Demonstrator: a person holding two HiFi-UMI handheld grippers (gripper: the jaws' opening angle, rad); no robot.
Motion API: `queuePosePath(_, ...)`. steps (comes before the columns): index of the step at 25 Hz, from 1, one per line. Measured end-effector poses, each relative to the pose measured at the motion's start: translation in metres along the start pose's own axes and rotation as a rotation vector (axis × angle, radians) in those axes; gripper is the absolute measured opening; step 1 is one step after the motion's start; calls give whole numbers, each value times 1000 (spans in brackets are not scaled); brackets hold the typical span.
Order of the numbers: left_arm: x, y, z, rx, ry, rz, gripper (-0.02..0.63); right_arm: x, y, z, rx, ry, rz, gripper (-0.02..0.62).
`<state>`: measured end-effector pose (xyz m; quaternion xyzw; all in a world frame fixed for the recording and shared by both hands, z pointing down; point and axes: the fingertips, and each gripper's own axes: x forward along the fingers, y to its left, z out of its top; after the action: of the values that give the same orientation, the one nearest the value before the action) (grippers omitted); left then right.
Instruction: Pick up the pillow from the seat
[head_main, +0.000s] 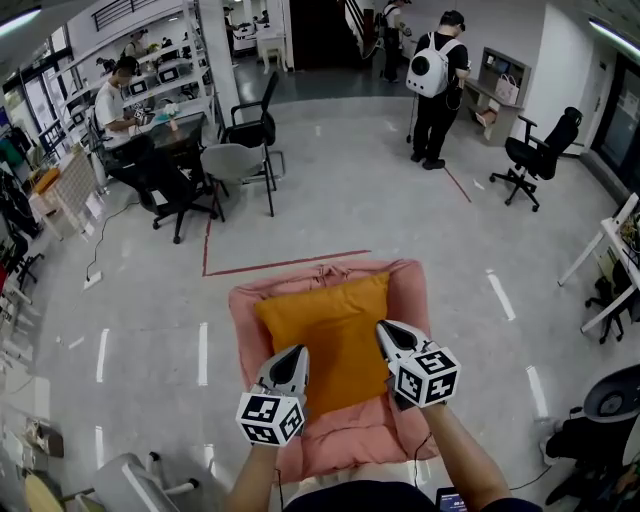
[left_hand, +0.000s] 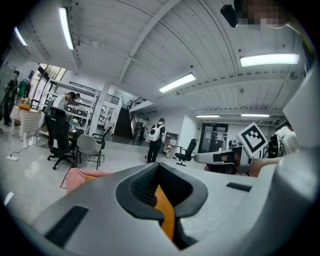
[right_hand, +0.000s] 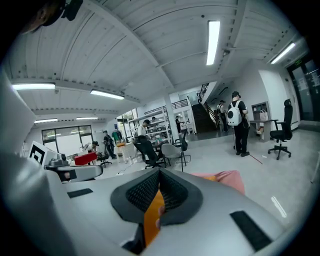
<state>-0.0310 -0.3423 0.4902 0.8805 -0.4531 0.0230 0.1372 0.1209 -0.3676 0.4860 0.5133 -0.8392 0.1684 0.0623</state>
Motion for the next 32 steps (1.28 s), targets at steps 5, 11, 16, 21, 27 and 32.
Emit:
queuePosePath(5,14,15,-15,-37,16,34,-3,19,-11,-13,-7,28,12,17)
queuePosePath(11,22,39,-34,-78,41,109,24,36,-19,-32,-12,55,27,17)
queuePosePath(16,28,55,-52,-123,74,125,120,49,-27,-49,4,92,33,18)
queuePosePath(21,37,64,-72,-154,117,132,185,59,-34,-60,25,106,67,18)
queuePosePath(27,48,71,-95,-187,163,139,225,72,-50,-72,45,141,53,77)
queuePosePath(32,53,79,-109,-186,183,182,264,79,-63,-85,58,171,43,178)
